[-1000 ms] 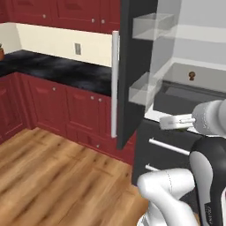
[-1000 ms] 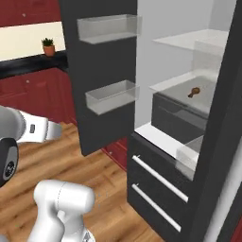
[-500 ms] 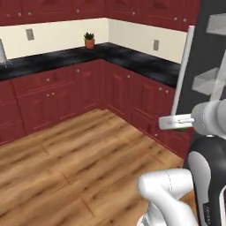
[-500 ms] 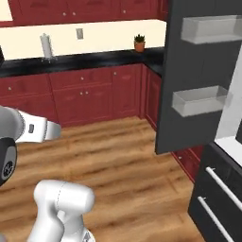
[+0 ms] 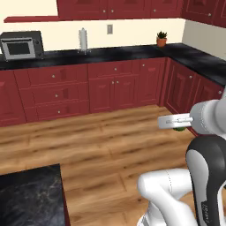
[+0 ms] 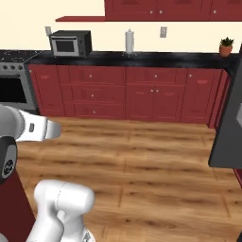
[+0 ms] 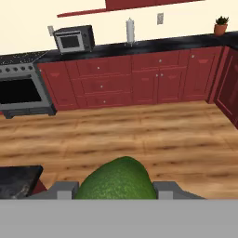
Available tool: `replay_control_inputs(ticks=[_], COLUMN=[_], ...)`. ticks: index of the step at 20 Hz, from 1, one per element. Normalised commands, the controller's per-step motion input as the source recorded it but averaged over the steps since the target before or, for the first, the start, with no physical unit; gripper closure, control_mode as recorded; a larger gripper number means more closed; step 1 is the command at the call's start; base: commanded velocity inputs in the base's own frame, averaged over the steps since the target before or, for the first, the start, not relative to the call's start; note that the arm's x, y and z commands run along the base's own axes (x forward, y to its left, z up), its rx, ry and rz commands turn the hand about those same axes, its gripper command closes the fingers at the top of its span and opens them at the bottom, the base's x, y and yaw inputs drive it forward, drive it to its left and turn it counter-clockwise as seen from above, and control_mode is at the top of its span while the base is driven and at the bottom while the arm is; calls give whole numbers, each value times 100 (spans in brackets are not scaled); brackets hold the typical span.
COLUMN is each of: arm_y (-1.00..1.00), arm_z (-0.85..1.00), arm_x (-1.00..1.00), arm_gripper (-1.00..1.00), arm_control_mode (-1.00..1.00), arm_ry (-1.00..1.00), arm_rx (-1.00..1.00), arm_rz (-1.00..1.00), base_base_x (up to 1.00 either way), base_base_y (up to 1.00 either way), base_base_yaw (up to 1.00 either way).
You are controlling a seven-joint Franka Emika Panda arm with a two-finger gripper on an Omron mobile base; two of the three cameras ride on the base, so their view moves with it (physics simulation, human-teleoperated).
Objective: Take the cheese, chicken drumstick, and avocado from the fridge and place them on the plate on the dining counter to create an appetizer plate.
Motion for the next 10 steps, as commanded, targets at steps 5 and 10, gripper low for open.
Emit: replay_control_inputs(ticks=[5,10], arm_y=[0,0], arm_z=[0,0], arm_x=[0,0], arm_gripper=[100,100], arm_control_mode=[100,100], arm_ry=[0,0], arm_rx=[0,0], arm_rz=[0,0], base_base_x=[-100,-100], base_base_y=[0,16], base_base_yaw=[47,35])
